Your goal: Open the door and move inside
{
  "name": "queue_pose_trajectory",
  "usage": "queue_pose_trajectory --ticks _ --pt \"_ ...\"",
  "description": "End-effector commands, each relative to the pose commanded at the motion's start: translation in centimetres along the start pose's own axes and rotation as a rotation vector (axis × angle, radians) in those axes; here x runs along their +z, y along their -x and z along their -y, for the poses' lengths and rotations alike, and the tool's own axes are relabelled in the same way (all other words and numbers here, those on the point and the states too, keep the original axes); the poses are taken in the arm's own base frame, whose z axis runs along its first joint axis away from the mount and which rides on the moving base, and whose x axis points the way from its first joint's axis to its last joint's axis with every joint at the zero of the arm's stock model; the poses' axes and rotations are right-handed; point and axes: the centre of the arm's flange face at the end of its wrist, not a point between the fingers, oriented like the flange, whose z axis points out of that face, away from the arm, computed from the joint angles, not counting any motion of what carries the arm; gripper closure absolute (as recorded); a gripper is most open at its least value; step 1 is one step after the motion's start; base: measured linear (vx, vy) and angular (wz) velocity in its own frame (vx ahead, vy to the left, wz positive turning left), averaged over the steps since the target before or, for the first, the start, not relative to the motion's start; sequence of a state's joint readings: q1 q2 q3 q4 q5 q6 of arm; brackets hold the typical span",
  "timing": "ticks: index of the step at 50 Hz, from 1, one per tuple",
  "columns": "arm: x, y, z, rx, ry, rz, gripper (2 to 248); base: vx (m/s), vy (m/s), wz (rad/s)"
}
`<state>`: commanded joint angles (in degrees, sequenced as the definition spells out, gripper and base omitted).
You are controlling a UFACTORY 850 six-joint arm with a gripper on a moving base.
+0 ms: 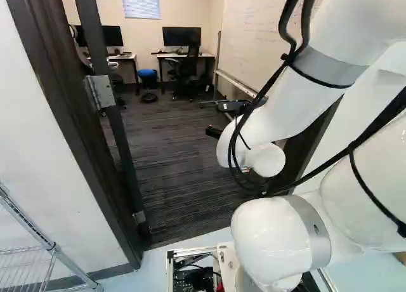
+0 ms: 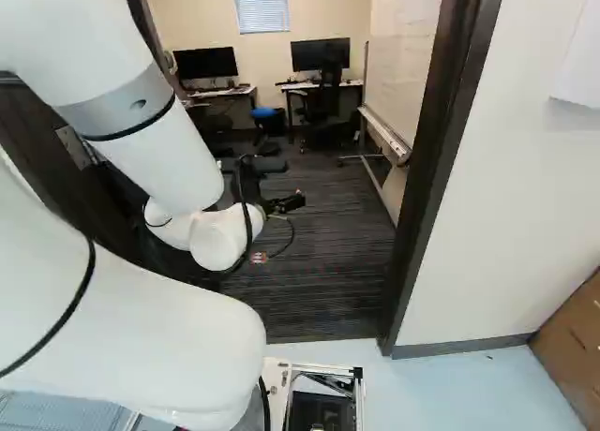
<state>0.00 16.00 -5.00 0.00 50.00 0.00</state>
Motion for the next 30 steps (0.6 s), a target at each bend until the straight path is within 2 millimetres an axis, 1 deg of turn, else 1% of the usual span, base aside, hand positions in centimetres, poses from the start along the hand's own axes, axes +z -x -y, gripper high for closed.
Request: queue_pose_trajectory --ticks 10,30 --pt "0.00 0.00 0.00 0.000 0.000 0.000 3 0.063 0.002 -0.003" --pt "0.00 0.00 0.00 0.000 0.000 0.000 3 0.103 0.004 -0.005"
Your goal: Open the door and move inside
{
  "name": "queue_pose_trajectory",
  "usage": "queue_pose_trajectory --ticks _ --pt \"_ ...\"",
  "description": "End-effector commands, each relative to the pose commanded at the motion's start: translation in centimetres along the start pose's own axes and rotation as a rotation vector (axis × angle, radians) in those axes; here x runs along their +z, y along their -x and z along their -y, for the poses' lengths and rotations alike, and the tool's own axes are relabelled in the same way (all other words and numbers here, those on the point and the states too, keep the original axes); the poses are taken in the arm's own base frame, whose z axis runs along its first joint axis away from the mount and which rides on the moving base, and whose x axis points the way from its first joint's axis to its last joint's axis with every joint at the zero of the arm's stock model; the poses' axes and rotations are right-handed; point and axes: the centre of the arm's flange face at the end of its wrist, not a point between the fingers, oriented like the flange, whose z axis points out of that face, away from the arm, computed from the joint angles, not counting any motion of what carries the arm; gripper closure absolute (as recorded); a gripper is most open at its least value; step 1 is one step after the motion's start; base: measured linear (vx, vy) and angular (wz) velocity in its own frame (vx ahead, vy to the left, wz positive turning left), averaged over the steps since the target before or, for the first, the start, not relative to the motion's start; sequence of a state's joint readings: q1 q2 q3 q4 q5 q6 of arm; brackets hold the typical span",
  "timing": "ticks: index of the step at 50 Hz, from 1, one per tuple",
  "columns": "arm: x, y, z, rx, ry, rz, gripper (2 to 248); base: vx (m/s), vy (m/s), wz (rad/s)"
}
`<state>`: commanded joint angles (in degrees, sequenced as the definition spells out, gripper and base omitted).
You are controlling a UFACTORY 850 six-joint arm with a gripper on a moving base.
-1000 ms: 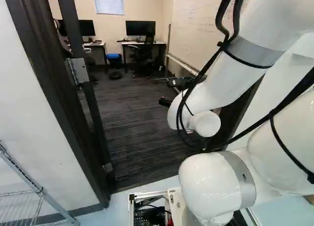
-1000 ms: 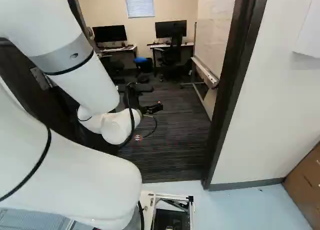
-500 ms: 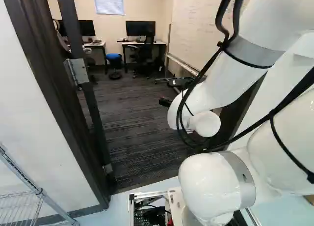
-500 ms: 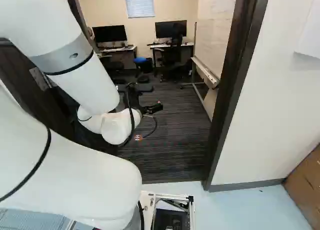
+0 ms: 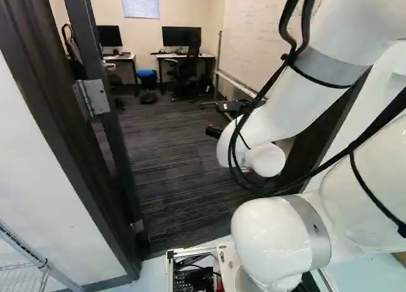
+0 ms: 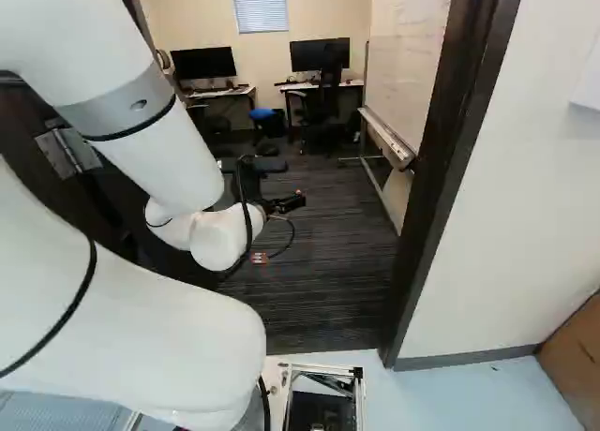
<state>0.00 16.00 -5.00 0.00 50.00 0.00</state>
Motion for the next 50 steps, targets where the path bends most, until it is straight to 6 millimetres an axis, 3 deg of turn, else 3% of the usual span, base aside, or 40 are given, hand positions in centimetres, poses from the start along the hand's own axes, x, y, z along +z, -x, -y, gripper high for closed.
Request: queue_pose_trajectory --ticks 50 --pt "0.00 0.00 0.00 0.000 0.000 0.000 3 0.117 0.003 -0.007"
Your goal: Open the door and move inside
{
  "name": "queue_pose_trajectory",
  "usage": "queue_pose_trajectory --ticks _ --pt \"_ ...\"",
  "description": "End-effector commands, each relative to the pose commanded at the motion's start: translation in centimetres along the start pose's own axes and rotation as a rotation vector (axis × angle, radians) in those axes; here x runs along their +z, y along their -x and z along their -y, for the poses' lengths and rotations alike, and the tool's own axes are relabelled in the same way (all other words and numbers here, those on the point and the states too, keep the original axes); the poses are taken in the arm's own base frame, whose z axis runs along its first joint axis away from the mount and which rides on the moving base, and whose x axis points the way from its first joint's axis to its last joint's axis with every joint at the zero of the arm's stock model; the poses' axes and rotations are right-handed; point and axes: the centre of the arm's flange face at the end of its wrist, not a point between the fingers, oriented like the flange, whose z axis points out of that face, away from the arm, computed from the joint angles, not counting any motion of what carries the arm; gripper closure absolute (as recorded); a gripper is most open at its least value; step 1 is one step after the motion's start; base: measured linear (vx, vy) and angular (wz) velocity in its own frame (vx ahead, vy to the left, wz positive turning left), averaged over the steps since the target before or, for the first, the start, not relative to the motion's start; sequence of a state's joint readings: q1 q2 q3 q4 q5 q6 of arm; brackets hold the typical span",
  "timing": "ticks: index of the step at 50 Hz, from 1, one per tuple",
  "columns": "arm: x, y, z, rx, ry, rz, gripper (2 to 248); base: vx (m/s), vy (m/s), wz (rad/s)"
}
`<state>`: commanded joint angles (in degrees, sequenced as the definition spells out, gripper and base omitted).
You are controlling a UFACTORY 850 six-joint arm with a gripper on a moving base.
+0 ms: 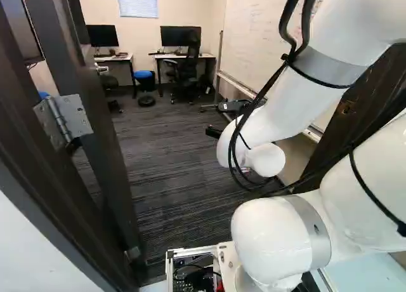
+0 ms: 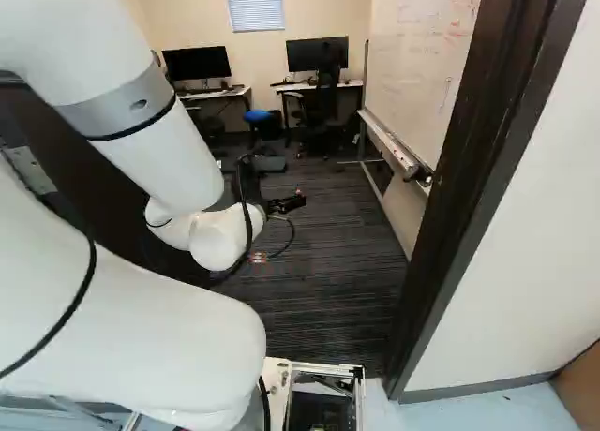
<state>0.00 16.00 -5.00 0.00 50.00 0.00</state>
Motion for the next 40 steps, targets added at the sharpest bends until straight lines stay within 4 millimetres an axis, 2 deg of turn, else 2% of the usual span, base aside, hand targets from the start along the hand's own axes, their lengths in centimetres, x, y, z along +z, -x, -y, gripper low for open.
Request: queue_pose_trajectory --ticks 40 --pt "0.00 0.00 0.00 0.000 0.000 0.000 3 0.133 0.004 -0.008"
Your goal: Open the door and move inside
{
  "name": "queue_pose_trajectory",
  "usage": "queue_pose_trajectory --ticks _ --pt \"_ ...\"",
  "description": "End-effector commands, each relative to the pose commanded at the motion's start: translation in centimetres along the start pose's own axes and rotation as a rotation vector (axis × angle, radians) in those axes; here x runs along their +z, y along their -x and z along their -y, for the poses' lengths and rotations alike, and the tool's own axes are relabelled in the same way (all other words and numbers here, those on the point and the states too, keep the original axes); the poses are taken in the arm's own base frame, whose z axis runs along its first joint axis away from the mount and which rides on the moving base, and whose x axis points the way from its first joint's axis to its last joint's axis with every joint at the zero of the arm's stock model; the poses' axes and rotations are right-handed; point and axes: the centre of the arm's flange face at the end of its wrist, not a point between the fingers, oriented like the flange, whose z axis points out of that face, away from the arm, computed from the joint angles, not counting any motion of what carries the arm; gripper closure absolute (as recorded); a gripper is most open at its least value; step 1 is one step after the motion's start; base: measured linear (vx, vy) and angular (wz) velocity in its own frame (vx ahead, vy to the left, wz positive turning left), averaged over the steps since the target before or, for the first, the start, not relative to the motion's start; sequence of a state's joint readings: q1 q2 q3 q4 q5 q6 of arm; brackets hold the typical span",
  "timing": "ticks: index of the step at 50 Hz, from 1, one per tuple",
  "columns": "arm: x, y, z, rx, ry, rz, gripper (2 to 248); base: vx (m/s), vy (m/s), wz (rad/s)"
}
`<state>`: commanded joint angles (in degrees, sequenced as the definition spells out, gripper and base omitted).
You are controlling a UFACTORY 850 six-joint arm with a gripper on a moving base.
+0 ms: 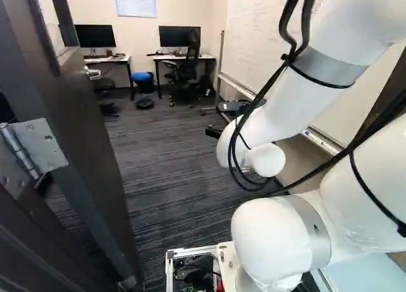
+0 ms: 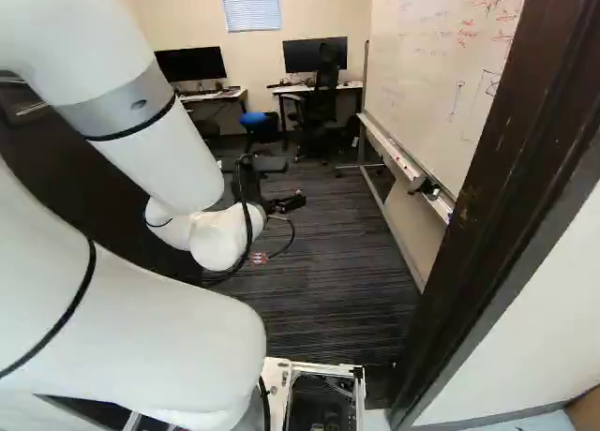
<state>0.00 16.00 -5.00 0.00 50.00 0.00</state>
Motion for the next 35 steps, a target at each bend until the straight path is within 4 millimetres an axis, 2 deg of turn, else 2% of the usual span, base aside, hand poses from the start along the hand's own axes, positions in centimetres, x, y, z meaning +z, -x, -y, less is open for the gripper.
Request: queue_pose_trajectory --ticks 35 --pt "0.00 0.00 0.00 0.000 0.000 0.000 3 0.123 -0.002 -0.007"
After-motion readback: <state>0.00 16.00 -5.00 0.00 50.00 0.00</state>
